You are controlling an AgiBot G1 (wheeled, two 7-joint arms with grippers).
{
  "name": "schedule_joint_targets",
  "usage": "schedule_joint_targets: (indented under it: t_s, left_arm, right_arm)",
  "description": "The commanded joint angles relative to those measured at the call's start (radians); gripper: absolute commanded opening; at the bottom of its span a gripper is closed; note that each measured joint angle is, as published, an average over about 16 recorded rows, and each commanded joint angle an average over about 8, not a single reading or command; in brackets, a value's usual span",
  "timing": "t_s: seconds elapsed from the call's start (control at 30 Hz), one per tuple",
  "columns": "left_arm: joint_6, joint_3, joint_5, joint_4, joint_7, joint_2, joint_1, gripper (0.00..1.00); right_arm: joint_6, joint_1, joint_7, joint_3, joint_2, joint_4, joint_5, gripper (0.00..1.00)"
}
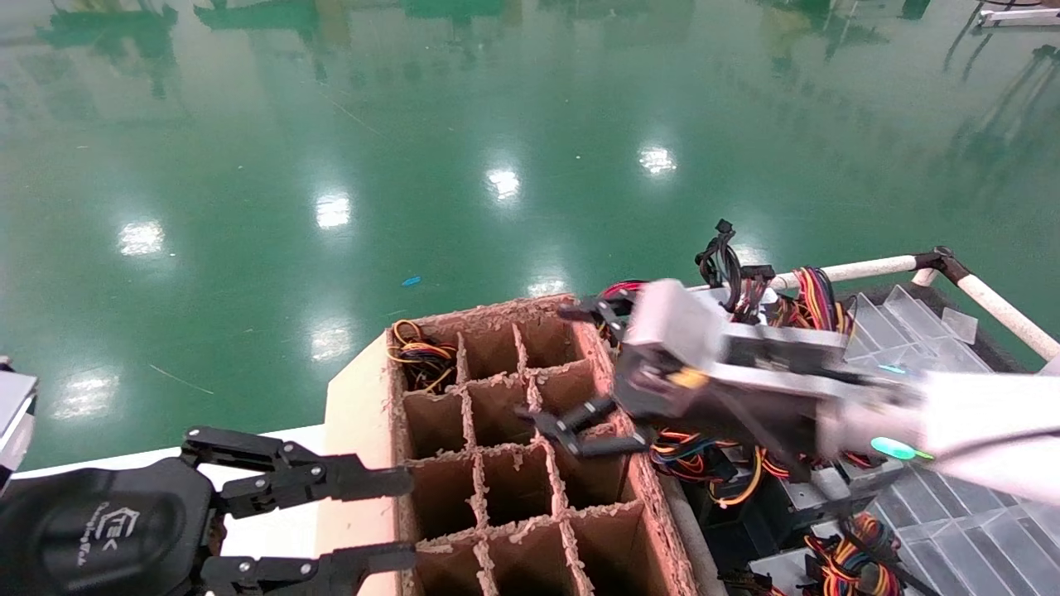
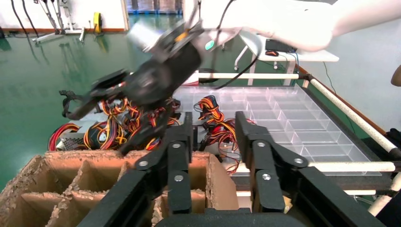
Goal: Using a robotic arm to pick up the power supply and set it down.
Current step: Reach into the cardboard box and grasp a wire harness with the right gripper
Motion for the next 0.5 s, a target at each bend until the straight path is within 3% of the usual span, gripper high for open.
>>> schedule_joint_targets:
  t_s: [0.03,0.3,0.5]
  left_arm:
    - [0.000,0.000,0.000,0.000,0.000,0.000,0.000,0.00]
    - [0.000,0.001,-0.001,0.000,0.000,0.000,0.000,0.00]
    - [0.000,0.001,-0.001,0.000,0.001,0.000,0.000,0.00]
  right_arm:
    - [0.042,0.035,-0.029,-0.030,-0.063,-0.042,-0.065,1.00]
    - [0.176,0.125,-0.240,-0.105,-0.314,-0.338,-0.197,1.00]
    - [0.253,0.167,-0.397,-0.125,-0.399,-0.485,-0.191,1.00]
